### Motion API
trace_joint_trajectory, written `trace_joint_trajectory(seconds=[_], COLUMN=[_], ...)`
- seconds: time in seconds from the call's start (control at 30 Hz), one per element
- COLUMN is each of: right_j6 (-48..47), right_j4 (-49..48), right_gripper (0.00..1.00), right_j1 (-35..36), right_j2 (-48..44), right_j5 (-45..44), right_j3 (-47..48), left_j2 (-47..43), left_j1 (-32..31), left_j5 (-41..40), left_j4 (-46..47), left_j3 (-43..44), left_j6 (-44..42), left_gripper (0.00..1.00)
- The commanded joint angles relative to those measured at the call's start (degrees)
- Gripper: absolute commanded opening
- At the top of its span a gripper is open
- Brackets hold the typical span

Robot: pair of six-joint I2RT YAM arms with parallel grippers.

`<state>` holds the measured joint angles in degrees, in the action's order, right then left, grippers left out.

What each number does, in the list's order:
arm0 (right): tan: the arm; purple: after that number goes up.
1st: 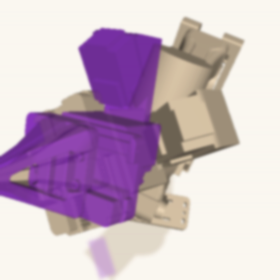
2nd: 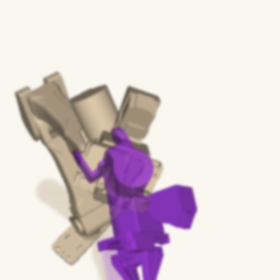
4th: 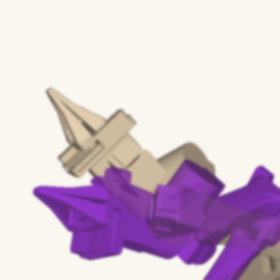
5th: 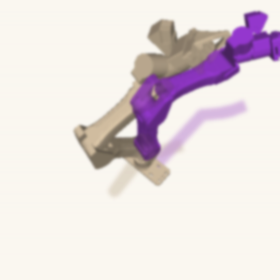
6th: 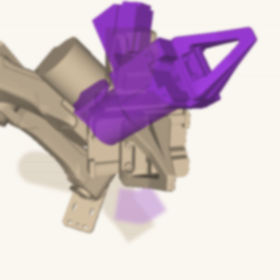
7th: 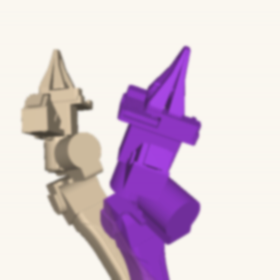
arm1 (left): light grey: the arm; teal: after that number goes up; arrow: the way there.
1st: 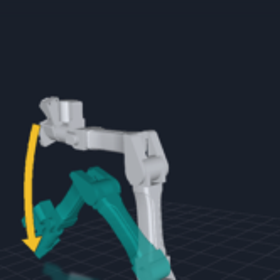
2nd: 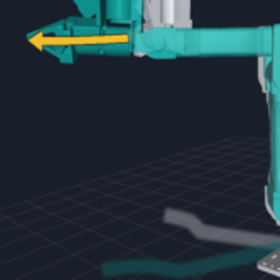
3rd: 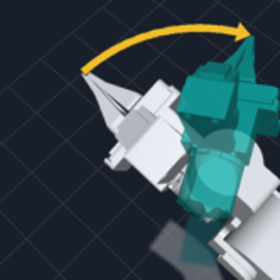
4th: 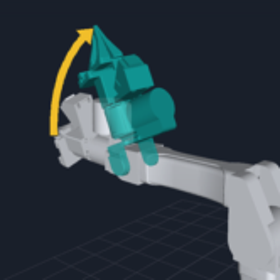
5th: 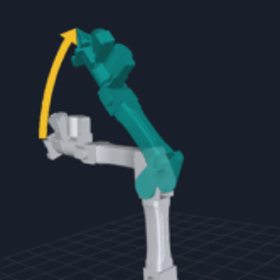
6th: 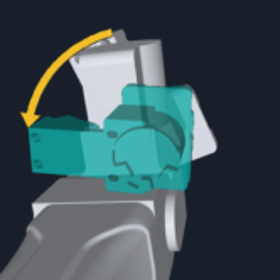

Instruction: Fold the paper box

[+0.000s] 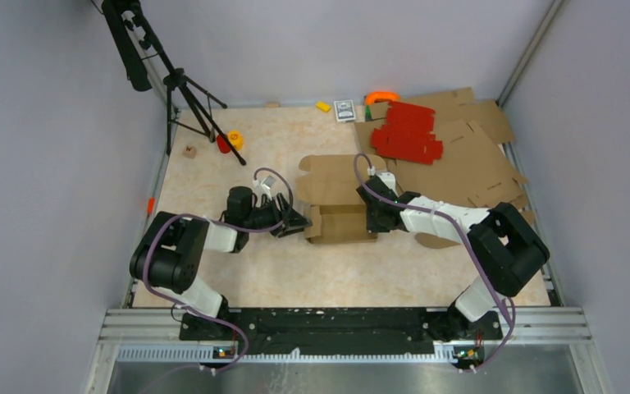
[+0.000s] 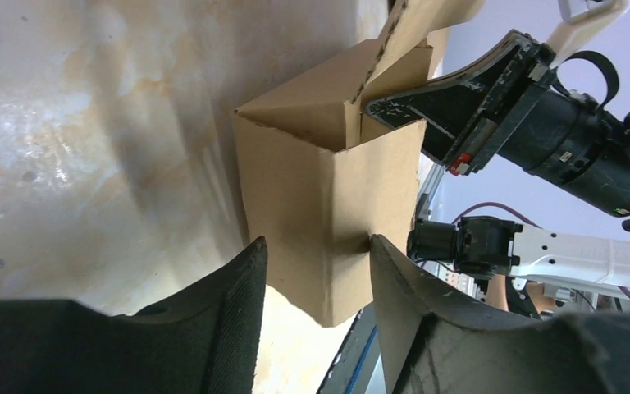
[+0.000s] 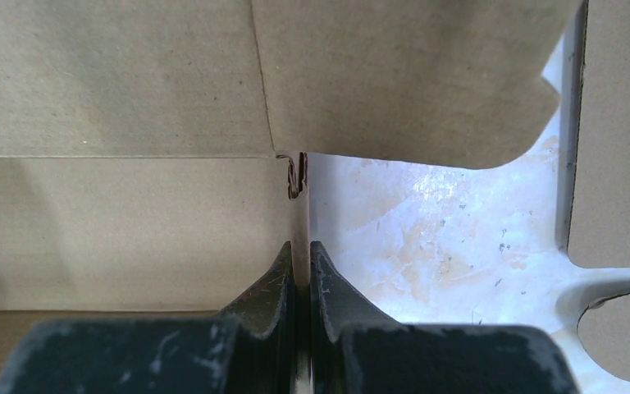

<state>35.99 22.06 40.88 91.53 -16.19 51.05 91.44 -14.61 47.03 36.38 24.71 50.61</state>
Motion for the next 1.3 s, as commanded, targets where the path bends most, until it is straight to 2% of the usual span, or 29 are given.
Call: trace_joint_trajectory(seconds=[0.0,0.1,0.23,0.37,0.5,0.67,0.83,0.97,1.1,1.13,1.2,1.27], right_j6=[0.1,0.2,0.4,0.7,0.5,0.7,1.0,1.1,0.8,0.6,0.5,0.6], right_j4=[-0.8,-0.8,-1.1,-1.0,-0.2,-0.2,0.4,0.3,0.3,0.3,0.5,0.4], right_gripper=[0.0,0.0,0.0,0.0,0.0,0.0,0.0,0.0,0.0,0.0,0.0,0.0], right_j1=[0.6,0.6,0.6,0.7,1.2,1.5,2.0,1.9,2.0,2.0,2.0,2.0], right_j2=[0.9,1.4,1.9,2.3,2.9,3.3,3.3,2.9,3.0,3.0,3.1,3.3], right_j5=[1.2,1.4,1.4,1.2,0.5,-0.3,-1.1,-1.0,-1.0,-1.0,-1.3,-1.1], right_j3=[-1.0,-0.6,-0.4,-0.7,0.2,0.4,1.3,1.1,0.7,0.7,0.7,0.9], left_j2=[0.4,-0.4,-1.7,-3.6,-7.4,-10.3,-8.1,-4.8,-4.0,-3.8,-3.2,-2.6], left_j1=[-0.2,-0.4,-0.5,-2.3,-4.3,-8.2,-12.6,-13.1,-13.3,-13.5,-14.1,-15.0], left_j5=[2.3,2.7,1.3,-2.0,-9.2,-17.2,-23.8,-24.7,-24.9,-25.6,-26.9,-27.3], left_j4=[6.2,6.4,-0.4,-8.1,-21.2,-33.6,-43.9,-46.5,-46.7,-47.9,-49.9,-51.0], left_j3=[-0.6,-0.7,0.3,1.9,5.1,10.8,18.3,20.8,21.3,21.9,23.4,24.5], left_j6=[0.8,0.7,-2.7,-6.1,-12.2,-16.9,-19.3,-19.1,-18.9,-19.2,-20.0,-20.2], left_gripper=[0.53,0.56,0.43,0.53,0.56,0.55,0.56,0.46,0.43,0.46,0.59,0.61])
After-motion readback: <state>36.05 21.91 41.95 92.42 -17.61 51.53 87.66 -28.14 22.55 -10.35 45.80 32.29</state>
